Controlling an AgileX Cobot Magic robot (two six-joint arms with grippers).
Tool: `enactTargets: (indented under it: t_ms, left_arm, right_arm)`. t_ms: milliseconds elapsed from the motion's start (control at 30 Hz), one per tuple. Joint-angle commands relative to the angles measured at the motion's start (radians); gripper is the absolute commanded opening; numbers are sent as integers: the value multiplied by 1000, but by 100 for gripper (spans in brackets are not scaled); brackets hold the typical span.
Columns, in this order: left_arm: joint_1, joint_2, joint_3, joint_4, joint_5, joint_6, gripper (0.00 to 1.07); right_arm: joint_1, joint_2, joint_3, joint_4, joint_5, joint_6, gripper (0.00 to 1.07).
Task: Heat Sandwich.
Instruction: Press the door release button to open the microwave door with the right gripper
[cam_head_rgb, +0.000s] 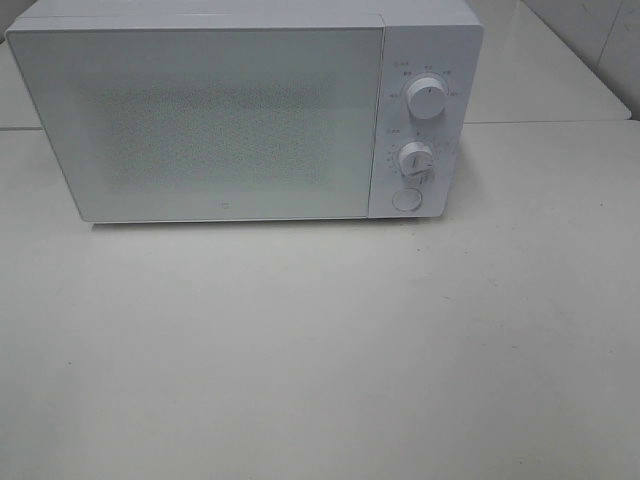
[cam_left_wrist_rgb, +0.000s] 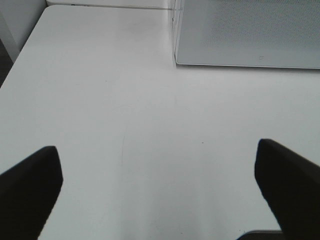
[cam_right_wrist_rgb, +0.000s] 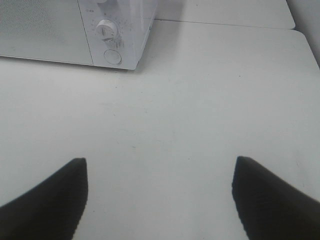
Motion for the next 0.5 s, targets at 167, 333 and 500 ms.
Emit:
enactTargets:
  t_ms: [167, 333, 500]
  left_arm:
    - [3, -4, 3, -6, -14, -2, 100]
    - [3, -4, 3, -6, -14, -2, 100]
    - [3, -4, 3, -6, -14, -2, 100]
  right_arm:
    - [-5, -4, -24, -4, -62, 7, 76]
    - [-5, 54, -28, 15, -217, 7, 76]
    - [-5, 124, -5, 15, -331, 11, 76]
